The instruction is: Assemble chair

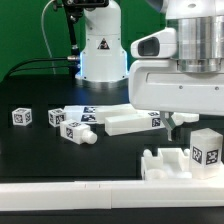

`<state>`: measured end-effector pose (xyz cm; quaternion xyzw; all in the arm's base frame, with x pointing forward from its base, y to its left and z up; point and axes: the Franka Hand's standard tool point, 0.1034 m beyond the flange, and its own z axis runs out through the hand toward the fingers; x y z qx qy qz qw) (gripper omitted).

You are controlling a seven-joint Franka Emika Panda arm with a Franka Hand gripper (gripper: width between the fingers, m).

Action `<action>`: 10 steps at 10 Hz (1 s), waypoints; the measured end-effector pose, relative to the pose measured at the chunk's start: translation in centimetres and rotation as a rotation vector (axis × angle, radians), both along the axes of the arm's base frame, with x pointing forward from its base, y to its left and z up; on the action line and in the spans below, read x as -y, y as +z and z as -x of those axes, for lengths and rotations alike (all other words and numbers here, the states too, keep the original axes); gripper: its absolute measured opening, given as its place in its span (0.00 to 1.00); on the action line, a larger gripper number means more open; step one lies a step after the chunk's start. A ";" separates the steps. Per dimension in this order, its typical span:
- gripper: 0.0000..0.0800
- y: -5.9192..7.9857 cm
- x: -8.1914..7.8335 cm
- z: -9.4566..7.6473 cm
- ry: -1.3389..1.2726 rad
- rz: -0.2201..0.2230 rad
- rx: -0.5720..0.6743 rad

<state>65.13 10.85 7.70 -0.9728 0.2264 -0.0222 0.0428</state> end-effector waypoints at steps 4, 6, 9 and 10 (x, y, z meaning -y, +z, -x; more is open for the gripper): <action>0.81 0.0 -0.4 0.1 0.386 0.074 0.021; 0.81 0.1 -1.6 -0.3 0.635 0.127 0.068; 0.70 0.0 -1.5 -0.2 0.506 0.113 0.063; 0.45 0.0 -1.4 -0.3 0.445 0.110 0.061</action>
Offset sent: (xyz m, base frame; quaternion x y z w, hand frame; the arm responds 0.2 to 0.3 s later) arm -0.0089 0.0155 0.0028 -0.1114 0.0240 -0.3524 0.9289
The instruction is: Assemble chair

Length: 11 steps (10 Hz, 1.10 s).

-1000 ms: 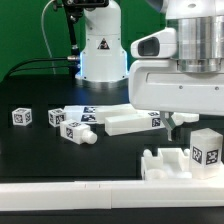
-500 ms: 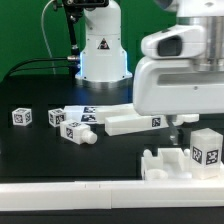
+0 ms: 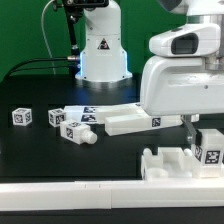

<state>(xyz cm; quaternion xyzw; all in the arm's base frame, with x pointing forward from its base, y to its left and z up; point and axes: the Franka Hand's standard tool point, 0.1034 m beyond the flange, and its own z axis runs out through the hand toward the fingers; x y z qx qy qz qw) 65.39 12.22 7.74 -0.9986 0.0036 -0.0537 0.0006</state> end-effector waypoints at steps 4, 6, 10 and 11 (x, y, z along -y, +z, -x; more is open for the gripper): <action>0.36 -0.1 0.4 0.0 -0.424 -0.043 0.000; 0.36 -0.1 0.4 0.1 -0.828 -0.096 -0.035; 0.36 0.1 1.1 -0.1 -1.259 -0.193 -0.086; 0.46 0.0 1.0 -0.1 -1.248 -0.191 -0.086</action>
Offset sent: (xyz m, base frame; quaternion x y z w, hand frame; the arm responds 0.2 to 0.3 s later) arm 0.0014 -0.0102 -0.0020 -0.0257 0.0058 0.2891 0.9569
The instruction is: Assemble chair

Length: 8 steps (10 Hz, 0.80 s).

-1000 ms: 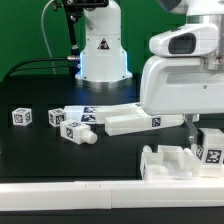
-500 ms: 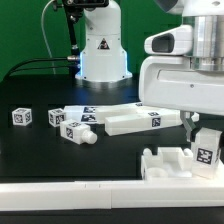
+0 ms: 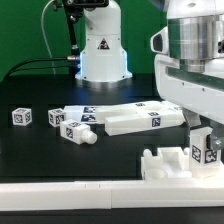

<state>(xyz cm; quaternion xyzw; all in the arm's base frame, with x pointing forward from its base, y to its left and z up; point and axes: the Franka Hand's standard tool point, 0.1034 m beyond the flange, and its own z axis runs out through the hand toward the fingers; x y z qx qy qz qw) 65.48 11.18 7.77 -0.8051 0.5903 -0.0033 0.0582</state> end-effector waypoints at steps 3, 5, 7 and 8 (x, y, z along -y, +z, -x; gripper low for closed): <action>0.77 -0.4 -0.8 0.7 0.422 0.049 -0.010; 0.80 -0.4 -0.9 0.6 0.756 0.062 0.017; 0.81 -0.4 -0.8 0.6 0.841 0.069 0.023; 0.81 -0.4 -0.8 0.6 0.939 0.076 0.031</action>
Offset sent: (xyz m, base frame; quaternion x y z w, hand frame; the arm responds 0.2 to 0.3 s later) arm 0.0119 0.0231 0.0135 0.0043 -0.0702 -0.4504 0.8900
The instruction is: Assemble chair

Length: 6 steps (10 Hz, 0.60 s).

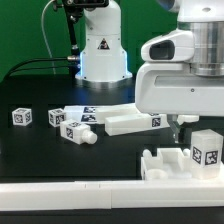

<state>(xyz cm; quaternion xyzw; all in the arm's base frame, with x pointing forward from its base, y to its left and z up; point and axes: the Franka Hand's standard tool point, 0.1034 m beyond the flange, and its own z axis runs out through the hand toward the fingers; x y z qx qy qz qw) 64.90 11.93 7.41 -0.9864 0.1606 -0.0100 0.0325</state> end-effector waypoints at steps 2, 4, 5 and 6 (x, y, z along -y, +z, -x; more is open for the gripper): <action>0.81 0.2 -0.4 -0.2 0.366 0.049 0.045; 0.78 0.1 -0.2 -0.2 0.324 0.048 0.042; 0.55 0.1 -0.2 -0.2 0.258 0.045 0.039; 0.36 0.0 -0.1 -0.2 0.182 0.044 0.036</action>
Offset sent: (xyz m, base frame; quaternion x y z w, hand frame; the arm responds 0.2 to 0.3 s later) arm 0.0000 0.0000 0.0000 0.0000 0.0000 0.0000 1.0000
